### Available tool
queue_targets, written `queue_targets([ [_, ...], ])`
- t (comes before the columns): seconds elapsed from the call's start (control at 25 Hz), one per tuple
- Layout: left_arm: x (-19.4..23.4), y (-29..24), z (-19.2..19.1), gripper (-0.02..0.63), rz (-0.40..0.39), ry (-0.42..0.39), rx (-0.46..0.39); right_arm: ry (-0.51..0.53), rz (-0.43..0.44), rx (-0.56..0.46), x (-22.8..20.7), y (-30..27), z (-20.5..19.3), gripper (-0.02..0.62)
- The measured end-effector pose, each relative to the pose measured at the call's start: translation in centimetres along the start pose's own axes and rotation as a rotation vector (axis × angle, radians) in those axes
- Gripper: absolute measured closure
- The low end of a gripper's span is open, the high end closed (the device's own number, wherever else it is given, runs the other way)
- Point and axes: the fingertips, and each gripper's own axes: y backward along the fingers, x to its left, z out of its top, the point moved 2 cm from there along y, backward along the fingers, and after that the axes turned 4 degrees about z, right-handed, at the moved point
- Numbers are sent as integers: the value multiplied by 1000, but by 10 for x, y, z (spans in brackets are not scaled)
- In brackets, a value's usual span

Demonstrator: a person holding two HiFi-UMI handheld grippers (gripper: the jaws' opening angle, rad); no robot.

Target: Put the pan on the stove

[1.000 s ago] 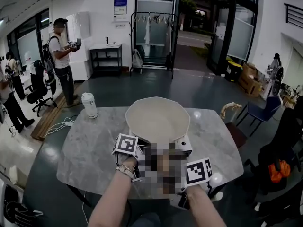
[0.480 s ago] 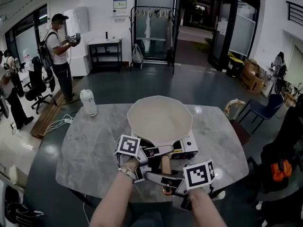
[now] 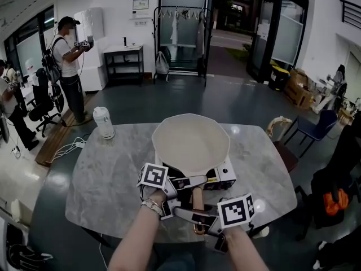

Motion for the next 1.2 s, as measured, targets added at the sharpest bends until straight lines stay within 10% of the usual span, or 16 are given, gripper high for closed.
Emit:
queue_targets([
  [0.76, 7, 13, 13, 252, 72, 19, -141, -39, 46, -40, -5, 3, 2, 414],
  [1.2, 6, 28, 5, 239, 85, 116, -214, -123, -6, -79, -12, 16, 1, 256],
])
